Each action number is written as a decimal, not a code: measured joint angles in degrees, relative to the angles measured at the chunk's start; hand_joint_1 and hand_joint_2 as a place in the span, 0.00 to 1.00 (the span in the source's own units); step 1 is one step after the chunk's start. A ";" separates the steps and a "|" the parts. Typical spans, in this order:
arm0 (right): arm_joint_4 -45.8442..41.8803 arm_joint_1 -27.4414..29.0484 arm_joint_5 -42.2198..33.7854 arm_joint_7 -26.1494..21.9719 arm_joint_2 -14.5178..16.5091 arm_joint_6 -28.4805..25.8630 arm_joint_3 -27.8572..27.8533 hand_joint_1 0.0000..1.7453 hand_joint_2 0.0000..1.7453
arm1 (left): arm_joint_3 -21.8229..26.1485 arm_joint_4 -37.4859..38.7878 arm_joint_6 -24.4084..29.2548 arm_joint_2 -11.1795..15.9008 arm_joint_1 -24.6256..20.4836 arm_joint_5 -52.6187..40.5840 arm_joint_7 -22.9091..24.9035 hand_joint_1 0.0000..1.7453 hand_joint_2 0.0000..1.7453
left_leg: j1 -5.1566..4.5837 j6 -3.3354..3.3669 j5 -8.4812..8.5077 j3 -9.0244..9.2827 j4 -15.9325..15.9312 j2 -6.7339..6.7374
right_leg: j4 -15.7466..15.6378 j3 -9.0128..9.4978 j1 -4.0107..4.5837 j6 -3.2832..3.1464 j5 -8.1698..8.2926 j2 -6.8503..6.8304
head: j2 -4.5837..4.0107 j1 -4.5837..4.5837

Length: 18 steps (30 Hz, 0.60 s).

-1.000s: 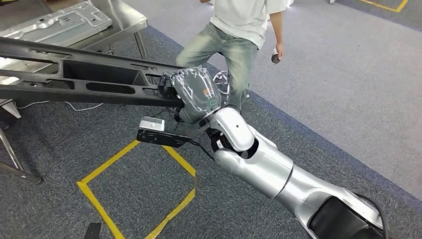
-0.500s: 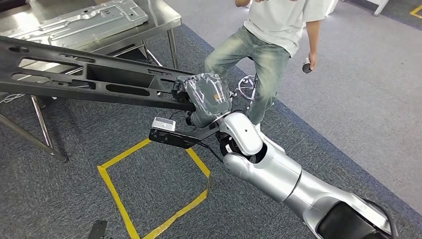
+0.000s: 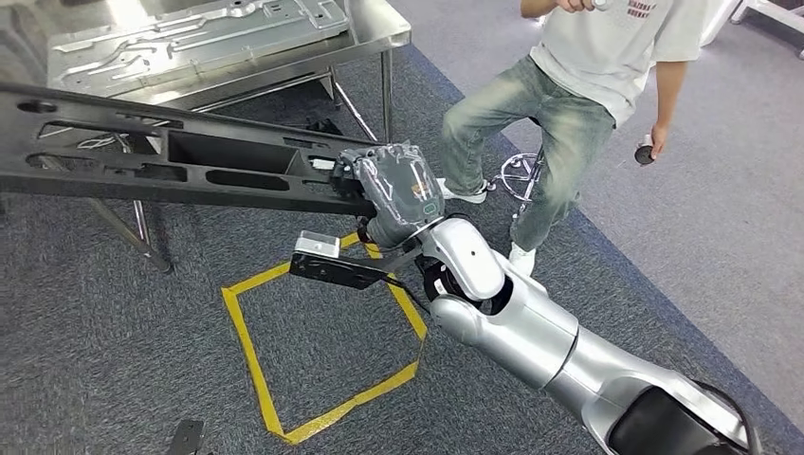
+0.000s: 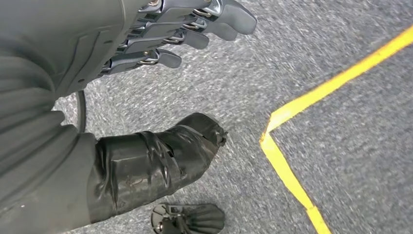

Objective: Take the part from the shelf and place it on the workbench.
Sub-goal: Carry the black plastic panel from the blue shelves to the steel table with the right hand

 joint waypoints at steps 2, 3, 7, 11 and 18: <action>-0.12 -0.05 -0.17 -0.01 -0.12 -0.10 -0.04 1.00 1.00 | -0.03 0.00 0.01 0.00 0.05 0.00 -0.03 0.00 1.00 | 0.30 0.64 0.06 0.50 -0.35 -0.95 | 2.80 -1.02 -0.30 0.56 -1.83 1.86 | 0.00 0.11; -0.14 -0.07 -0.22 -0.01 -0.22 -0.16 -0.07 1.00 1.00 | -0.05 0.00 0.01 -0.01 -0.04 0.00 -0.07 0.00 1.00 | 0.36 0.87 0.06 0.65 -0.42 -1.42 | 5.88 -2.52 -0.49 0.69 -3.36 3.06 | 0.00 0.16; -0.16 0.42 -0.32 -0.01 -0.77 -0.17 -0.13 1.00 1.00 | -0.30 0.00 -0.17 -0.03 -0.36 -0.04 -0.35 0.00 1.00 | 0.29 1.21 -0.04 0.77 -0.32 -3.98 | 16.05 -8.53 -0.59 0.72 -5.76 4.29 | 0.00 0.25; -0.67 0.54 0.05 0.04 -1.04 0.10 -0.13 1.00 1.00 | -0.33 0.00 -0.35 -0.25 -0.38 -0.15 -0.76 0.00 1.00 | 0.29 0.75 -0.27 0.63 0.17 -6.69 | 3.27 -3.27 -0.82 0.04 1.19 7.68 | 0.00 0.20; -1.41 0.53 0.61 0.33 -1.10 0.76 -0.13 1.00 1.00 | -0.38 -0.02 -0.61 -0.45 -0.03 -0.17 -0.99 0.00 1.00 | 0.55 -1.38 -2.63 -1.87 4.19 -4.69 | -0.90 -0.95 -0.92 -1.64 2.21 5.87 | 0.00 -0.17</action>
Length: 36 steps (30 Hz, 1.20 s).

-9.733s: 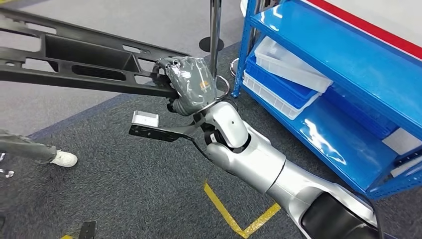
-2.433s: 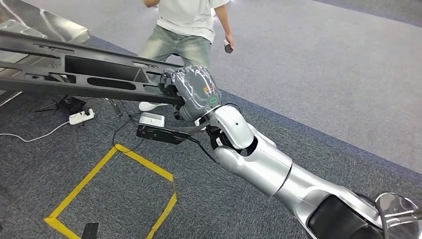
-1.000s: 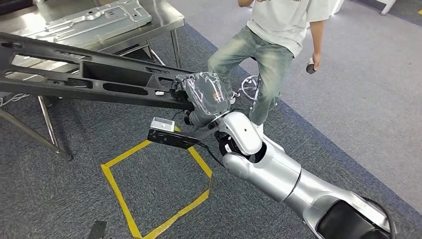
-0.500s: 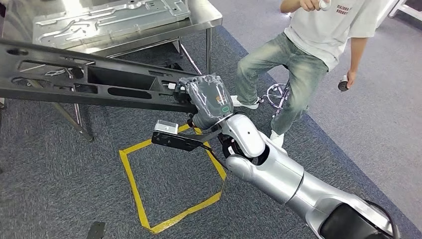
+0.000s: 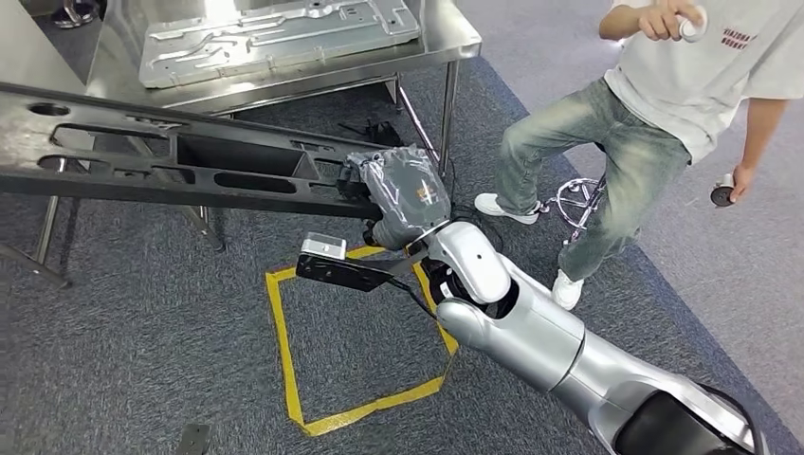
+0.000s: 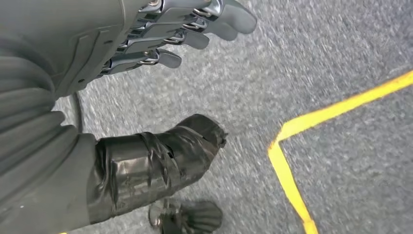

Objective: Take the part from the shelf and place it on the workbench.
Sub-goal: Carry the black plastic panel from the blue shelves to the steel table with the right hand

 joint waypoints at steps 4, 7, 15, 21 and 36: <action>-0.32 0.50 0.47 0.41 -0.05 0.80 0.00 1.00 1.00 | -0.02 -0.01 -0.34 -0.05 -0.10 0.11 -0.02 0.00 1.00 | 0.21 -0.86 -3.76 -5.16 10.44 2.73 | 0.00 0.12 0.15 -0.35 -0.32 -2.61 | 0.00 -0.24; -0.55 0.77 0.77 0.65 -0.07 1.02 0.00 1.00 1.00 | -0.02 -0.01 -0.44 -0.03 -0.03 0.11 -0.07 0.00 1.00 | 0.09 -0.87 0.62 -0.60 1.76 5.04 | 0.41 0.18 0.22 0.07 -0.81 -4.36 | 0.00 -0.24; -1.69 0.59 1.74 1.74 -0.83 1.52 -0.03 1.00 1.00 | -0.03 -0.01 -0.60 -0.03 -0.07 0.13 -0.34 0.00 1.00 | -0.21 1.81 2.11 3.02 -4.52 3.93 | 4.07 -0.69 0.61 2.40 -4.07 -5.13 | 0.00 0.19; -3.91 1.32 1.95 4.30 -4.72 2.52 -1.04 1.00 1.00 | -0.04 -0.01 -0.74 -0.03 0.03 0.36 -0.89 0.00 1.00 | -0.29 2.38 1.97 3.19 -4.40 0.31 | 17.02 -8.02 0.43 2.30 -7.23 -1.49 | 0.00 0.50; -7.04 1.27 -9.07 10.49 -11.33 6.05 -5.68 1.00 1.00 | -0.04 -0.01 -0.73 0.13 0.55 1.35 -1.85 0.00 1.00 | 0.23 -0.93 -4.57 -5.07 11.41 2.86 | 0.14 -0.04 -0.04 -0.02 -0.44 -0.22 | 0.00 -0.19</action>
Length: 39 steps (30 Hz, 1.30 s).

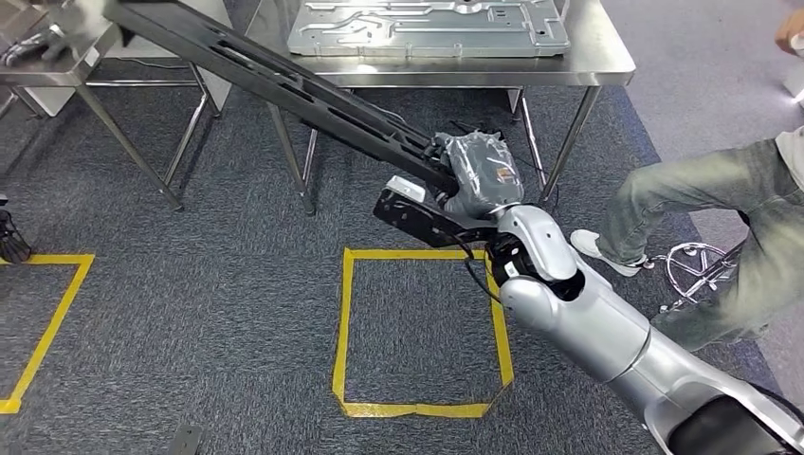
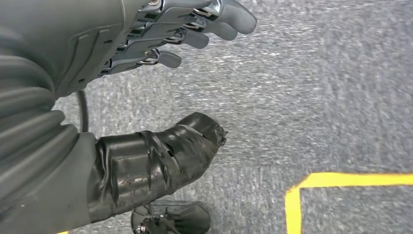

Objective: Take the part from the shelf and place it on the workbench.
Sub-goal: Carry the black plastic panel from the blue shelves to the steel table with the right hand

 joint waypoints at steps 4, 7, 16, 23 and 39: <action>0.05 -0.23 -2.09 1.31 -1.62 0.09 -1.12 1.00 1.00 | 0.00 0.00 -0.26 0.20 0.00 0.27 0.38 0.00 1.00 | -0.07 0.29 5.93 6.24 -12.26 0.41 | 0.88 -0.08 0.10 0.74 -0.75 -0.53 | 0.00 0.02; 0.07 -0.96 -2.02 2.53 -2.83 -0.03 -2.20 1.00 1.00 | 0.00 0.00 -1.11 0.34 0.00 0.55 0.54 0.00 1.00 | -0.44 1.32 6.00 7.52 -14.99 0.24 | 1.20 -0.29 0.30 1.61 -1.02 -0.74 | 0.00 0.10; -0.94 -1.72 3.65 8.08 -7.84 1.04 -2.69 1.00 1.00 | 0.00 0.00 -2.54 0.24 -0.28 0.55 0.42 0.00 1.00 | -0.25 3.38 5.87 8.30 -15.30 -0.04 | 16.93 -8.31 -0.12 3.29 -6.67 -0.75 | 0.00 0.27; -2.35 -1.96 3.86 8.59 -10.38 1.43 -3.08 1.00 1.00 | 0.00 0.00 -2.63 -0.01 -0.39 0.70 0.20 0.00 1.00 | -0.58 1.95 5.26 8.08 -14.59 -0.43 | 2.23 -1.86 0.06 2.02 -0.39 -0.59 | 0.00 0.26; -3.86 -0.67 6.12 7.82 -11.78 2.58 -3.93 1.00 1.00 | 0.07 0.00 -2.86 -0.15 0.06 1.63 0.95 0.00 1.00 | -1.10 2.76 5.54 8.20 -15.16 0.35 | 1.88 -1.60 0.46 1.51 -0.44 -0.95 | 0.00 -0.02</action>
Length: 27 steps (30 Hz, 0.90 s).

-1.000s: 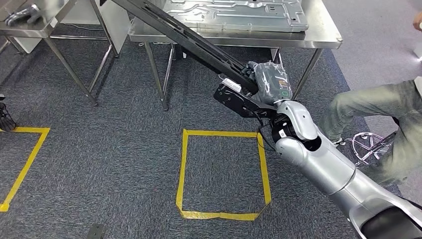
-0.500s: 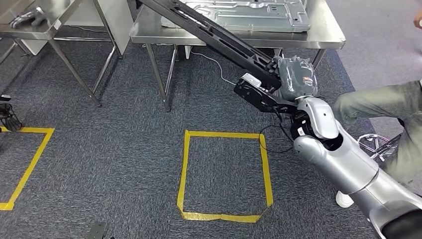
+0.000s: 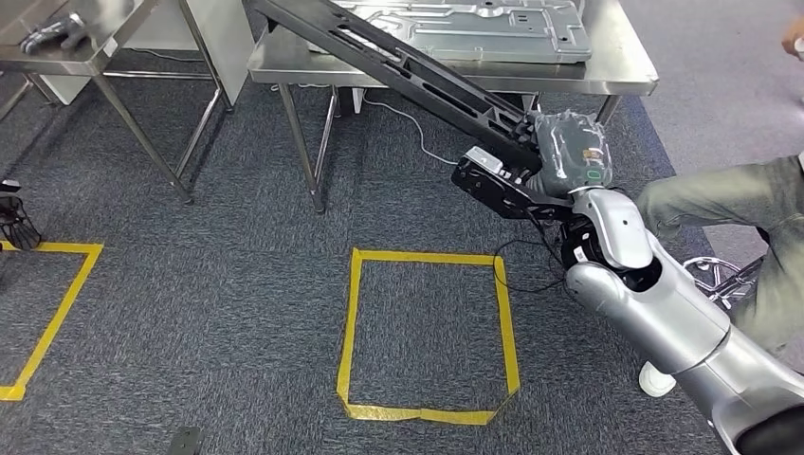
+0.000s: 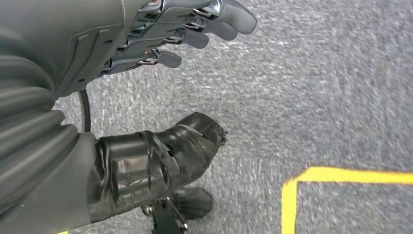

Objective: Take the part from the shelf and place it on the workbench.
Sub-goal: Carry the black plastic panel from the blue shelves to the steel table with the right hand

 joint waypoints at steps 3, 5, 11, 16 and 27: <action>-0.80 0.30 0.17 0.05 -0.20 0.38 -0.25 1.00 1.00 | 0.00 0.00 -0.02 0.03 -0.08 -0.17 0.15 0.00 1.00 | 0.42 0.77 0.43 0.65 -0.93 0.04 | 4.41 -1.86 -0.14 0.90 -2.87 0.06 | 0.00 0.23; -1.02 0.65 0.30 0.14 -0.32 0.55 -0.44 1.00 1.00 | 0.00 0.00 -0.02 0.05 -0.15 -0.34 0.26 0.00 1.00 | 0.41 1.01 0.37 0.71 -0.98 0.00 | 11.82 -5.31 -0.33 1.26 -6.40 0.08 | 0.00 0.36; -1.42 1.82 0.54 0.38 -0.72 0.65 -0.48 1.00 1.00 | 0.00 0.01 -0.04 0.16 -0.08 -0.53 0.38 0.00 1.00 | 0.69 0.05 -0.50 0.61 0.17 -0.37 | 4.39 -1.86 -1.24 1.93 -1.29 0.17 | 0.00 0.39; -1.90 2.10 0.61 0.39 -0.78 0.66 -0.58 1.00 1.00 | 0.00 0.01 -0.04 0.42 -0.10 -0.58 0.42 0.00 1.00 | 0.59 -1.30 -1.17 0.21 0.90 -0.40 | 0.79 0.00 -1.02 0.38 -0.69 0.34 | 0.00 0.38; -2.73 4.05 2.95 -0.69 -0.80 -1.31 -1.28 1.00 1.00 | 0.00 0.01 -0.04 0.68 -0.01 -0.63 1.50 0.00 1.00 | 0.14 -0.56 0.24 -1.87 2.94 -0.06 | 0.50 1.39 -0.29 -0.81 -1.67 0.30 | 0.00 0.16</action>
